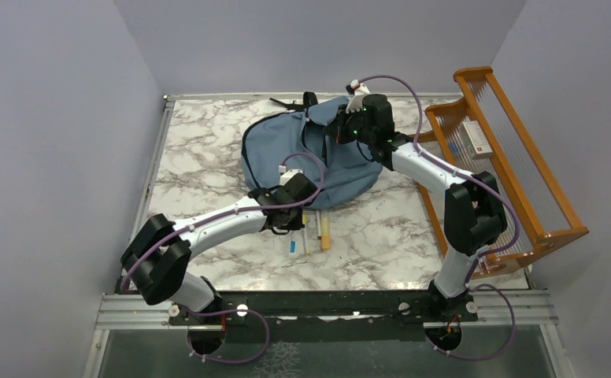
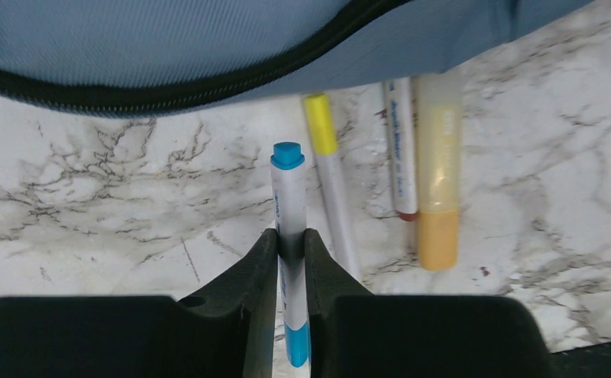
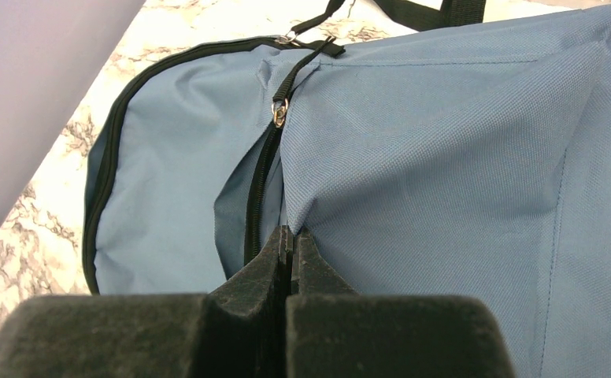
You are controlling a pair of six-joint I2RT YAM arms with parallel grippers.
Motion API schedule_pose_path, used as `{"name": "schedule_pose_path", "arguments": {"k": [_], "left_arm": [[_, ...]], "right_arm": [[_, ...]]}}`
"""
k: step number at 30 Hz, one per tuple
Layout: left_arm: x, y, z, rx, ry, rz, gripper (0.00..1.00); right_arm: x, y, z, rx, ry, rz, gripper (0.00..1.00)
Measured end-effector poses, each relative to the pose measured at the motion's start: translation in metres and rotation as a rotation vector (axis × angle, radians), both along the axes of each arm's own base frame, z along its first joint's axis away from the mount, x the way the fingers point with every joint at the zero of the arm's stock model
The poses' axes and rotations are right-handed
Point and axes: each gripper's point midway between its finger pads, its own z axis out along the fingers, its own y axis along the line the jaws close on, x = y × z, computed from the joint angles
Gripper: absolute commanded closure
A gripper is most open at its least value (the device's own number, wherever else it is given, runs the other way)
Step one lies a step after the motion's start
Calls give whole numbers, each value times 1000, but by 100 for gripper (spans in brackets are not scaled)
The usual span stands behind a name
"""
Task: Pack the student bag
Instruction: Pick up the stationery from the center of the board, then place the stationery in the student bag.
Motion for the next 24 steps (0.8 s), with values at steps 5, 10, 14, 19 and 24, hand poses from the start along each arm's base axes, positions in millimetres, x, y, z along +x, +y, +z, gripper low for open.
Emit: {"name": "schedule_pose_path", "arguments": {"k": [5, 10, 14, 19, 24], "left_arm": [[22, -16, 44, -101, -84, -10, 85], [55, -23, 82, -197, -150, -16, 85], [88, -17, 108, -266, -202, 13, 85], [132, -8, 127, -322, -239, 49, 85], [158, -24, 137, -364, -257, 11, 85]], "right_arm": [[0, 0, 0, 0, 1, 0, 99], [0, 0, 0, -2, -1, 1, 99], [0, 0, 0, -2, -1, 2, 99], [-1, 1, 0, 0, 1, 9, 99], [-2, 1, 0, 1, 1, 15, 100]]}}
